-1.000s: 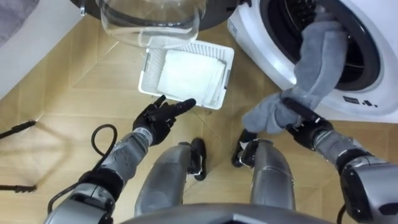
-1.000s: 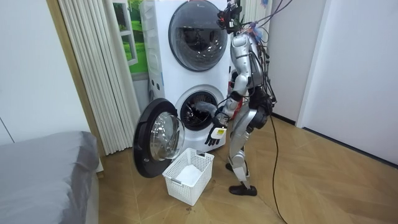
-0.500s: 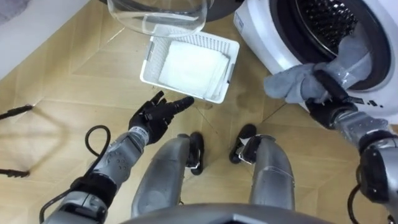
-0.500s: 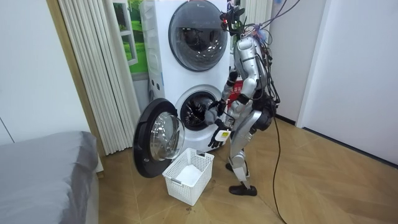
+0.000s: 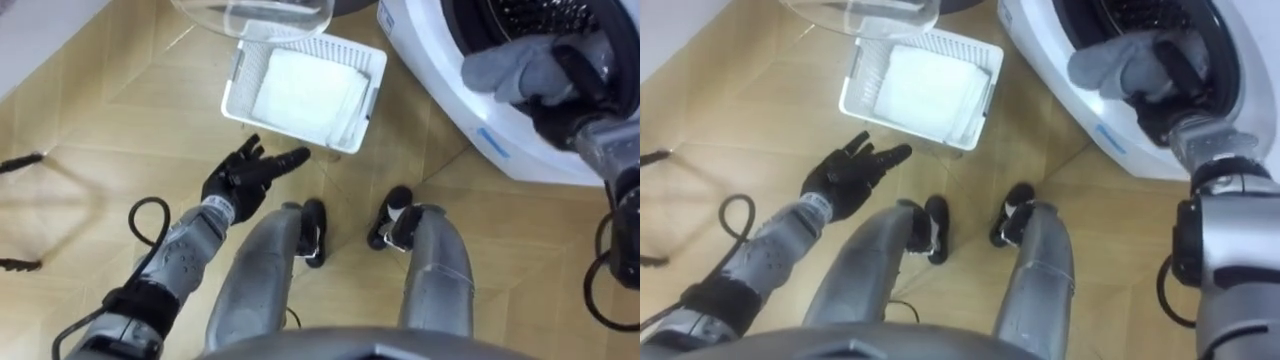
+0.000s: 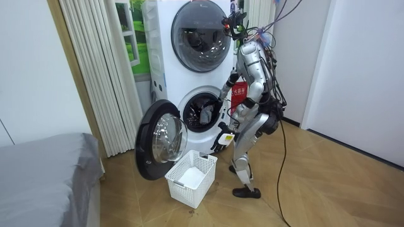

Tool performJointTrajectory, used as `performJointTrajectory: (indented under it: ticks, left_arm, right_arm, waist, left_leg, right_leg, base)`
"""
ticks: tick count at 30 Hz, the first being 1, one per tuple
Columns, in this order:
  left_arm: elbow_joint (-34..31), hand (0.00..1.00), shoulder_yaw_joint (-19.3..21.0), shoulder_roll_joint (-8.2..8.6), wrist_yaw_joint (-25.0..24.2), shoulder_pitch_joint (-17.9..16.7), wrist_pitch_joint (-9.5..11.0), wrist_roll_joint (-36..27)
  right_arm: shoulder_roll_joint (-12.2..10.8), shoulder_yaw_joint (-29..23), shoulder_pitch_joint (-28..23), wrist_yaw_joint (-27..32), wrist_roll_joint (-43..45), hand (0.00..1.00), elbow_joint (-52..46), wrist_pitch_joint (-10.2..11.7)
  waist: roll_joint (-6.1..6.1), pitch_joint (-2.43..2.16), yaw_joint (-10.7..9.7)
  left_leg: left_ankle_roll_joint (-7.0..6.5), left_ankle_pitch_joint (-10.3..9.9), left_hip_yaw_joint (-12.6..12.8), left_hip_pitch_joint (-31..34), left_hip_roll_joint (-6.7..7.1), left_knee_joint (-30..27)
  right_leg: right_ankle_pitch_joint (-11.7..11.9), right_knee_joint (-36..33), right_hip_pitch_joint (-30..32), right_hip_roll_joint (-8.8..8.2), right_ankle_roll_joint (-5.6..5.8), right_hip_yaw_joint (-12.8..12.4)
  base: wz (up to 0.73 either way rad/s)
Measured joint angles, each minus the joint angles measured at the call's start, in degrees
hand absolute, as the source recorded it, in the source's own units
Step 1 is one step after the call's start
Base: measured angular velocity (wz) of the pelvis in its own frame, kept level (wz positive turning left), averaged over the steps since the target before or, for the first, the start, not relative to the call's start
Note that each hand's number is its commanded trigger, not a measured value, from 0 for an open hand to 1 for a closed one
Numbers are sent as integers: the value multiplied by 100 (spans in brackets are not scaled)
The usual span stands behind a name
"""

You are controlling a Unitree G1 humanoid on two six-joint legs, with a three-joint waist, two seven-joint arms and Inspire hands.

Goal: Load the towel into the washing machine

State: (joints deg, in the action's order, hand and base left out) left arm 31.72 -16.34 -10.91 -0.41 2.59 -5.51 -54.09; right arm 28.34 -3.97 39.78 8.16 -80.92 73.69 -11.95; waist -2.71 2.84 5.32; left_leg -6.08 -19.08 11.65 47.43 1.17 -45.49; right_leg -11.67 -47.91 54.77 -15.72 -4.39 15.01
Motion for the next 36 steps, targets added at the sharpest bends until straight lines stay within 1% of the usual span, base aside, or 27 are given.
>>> performJointTrajectory:
  ticks: [2, 4, 6, 9, 11, 13, 14, 17, 21, 24, 25, 27, 28, 30, 32, 34, 35, 36]
  left_arm:
    - [-173, 0, 4, 19, 85, -164, 90, 92]
    - [-319, 0, 3, 47, 159, -283, 151, 109]
    - [-531, 0, 4, 60, 296, -424, 223, 194]
    - [-545, 0, 7, 106, 407, -515, 312, 367]
    - [-545, 0, 52, 174, 461, -532, 409, 435]
    - [-545, 0, 74, 216, 490, -535, 513, 436]
    - [-545, 0, 74, 240, 494, -537, 587, 450]
    - [-545, 0, 74, 252, 501, -540, 660, 479]
    - [-545, 0, 75, 281, 552, -514, 813, 476]
    - [-542, 0, 73, 298, 604, -452, 824, 476]
    - [-541, 0, 64, 317, 603, -440, 838, 477]
    - [-541, 0, 25, 343, 598, -427, 853, 476]
    - [-540, 0, 18, 345, 597, -418, 853, 476]
    - [-538, 0, -24, 355, 596, -406, 855, 477]
    - [-534, 0, -23, 360, 592, -407, 863, 477]
    - [-499, 0, -19, 369, 592, -398, 885, 485]
    - [-459, 0, -4, 396, 592, -388, 901, 579]
    - [-444, 0, 6, 416, 592, -379, 902, 671]
  right_arm:
    - [-1, -24, 88, 100, -222, 0, -73, -32]
    - [-1, -64, 133, 219, -313, 0, -73, -32]
    - [-4, -206, 195, 439, -404, 0, -135, -32]
    - [-5, -308, 195, 805, -448, 0, -304, -32]
    - [-5, -471, 200, 1073, -449, 0, -366, -31]
    - [-5, -543, 201, 1233, -450, 0, -392, -26]
    - [-5, -633, 216, 1331, -447, 0, -396, -19]
    - [-5, -649, 288, 1601, -459, 0, -395, 26]
    - [-5, -649, 302, 1750, -605, 0, -416, 165]
    - [-6, -649, 302, 1791, -663, 0, -422, 200]
    - [-6, -649, 302, 1818, -666, 0, -422, 230]
    - [-6, -648, 302, 1890, -668, 0, -457, 332]
    - [-6, -648, 302, 1915, -668, 0, -460, 351]
    - [-6, -648, 301, 1984, -669, 0, -460, 461]
    - [-7, -648, 300, 1996, -669, 0, -460, 496]
    - [-43, -648, 258, 1995, -654, 0, -459, 544]
    - [-103, -648, 210, 1962, -652, 0, -469, 648]
    - [-124, -648, 165, 1929, -654, 0, -481, 683]
  waist:
    - [0, 0, -88]
    - [-6, 3, -114]
    - [-7, 3, -181]
    - [-7, 3, -233]
    - [-3, 1, -326]
    - [-2, 0, -362]
    - [-1, 0, -407]
    - [1, -1, -507]
    - [12, 1, -504]
    - [33, 5, -487]
    - [61, 4, -469]
    - [112, 4, -423]
    - [118, 4, -410]
    - [165, 16, -366]
    - [192, 15, -360]
    - [206, 25, -360]
    - [209, 24, -360]
    - [208, 24, -355]
  left_leg:
    - [-10, 2, 2, 0, 38, -2]
    - [-37, -8, 2, 3, 58, -16]
    - [-72, -29, 9, 0, 86, -34]
    - [-108, -41, 19, -2, 139, -33]
    - [-173, -74, 87, -15, 175, -53]
    - [-220, -101, 127, -14, 177, -81]
    - [-245, -115, 187, -17, 176, -87]
    - [-321, -159, 303, -19, 174, -110]
    - [-347, -174, 375, -34, 160, -111]
    - [-351, -176, 389, -61, 150, -110]
    - [-351, -178, 390, -84, 146, -109]
    - [-351, -177, 397, -116, 142, -103]
    - [-350, -177, 396, -121, 140, -103]
    - [-350, -177, 392, -170, 136, -93]
    - [-350, -177, 393, -212, 148, -58]
    - [-348, -176, 382, -289, 149, -11]
    - [-342, -172, 375, -356, 147, 38]
    - [-337, -169, 375, -398, 147, 75]
  right_leg:
    - [-14, -30, 11, -35, 17, -15]
    - [-30, -52, 11, -37, 45, -33]
    - [-53, -81, 15, -61, 90, -60]
    - [-63, -116, 30, -133, 115, -46]
    - [-108, -203, 38, -218, 190, -59]
    - [-138, -256, 37, -233, 241, -56]
    - [-162, -296, 39, -269, 275, -59]
    - [-223, -387, 55, -342, 347, -72]
    - [-225, -401, 57, -366, 360, -75]
    - [-225, -408, 38, -367, 360, -75]
    - [-225, -406, 14, -365, 360, -73]
    - [-221, -405, -13, -363, 354, -75]
    - [-220, -404, -19, -360, 352, -75]
    - [-220, -383, -73, -354, 351, -67]
    - [-221, -371, -110, -361, 355, -69]
    - [-225, -319, -193, -361, 361, -40]
    - [-230, -248, -259, -333, 370, -43]
    - [-231, -213, -302, -317, 379, -47]
  base:
    - [6]
    - [6]
    - [4]
    - [2]
    - [15]
    - [11]
    - [12]
    - [14]
    - [0]
    - [0]
    - [0]
    - [0]
    - [0]
    - [0]
    - [0]
    - [0]
    - [0]
    - [-6]
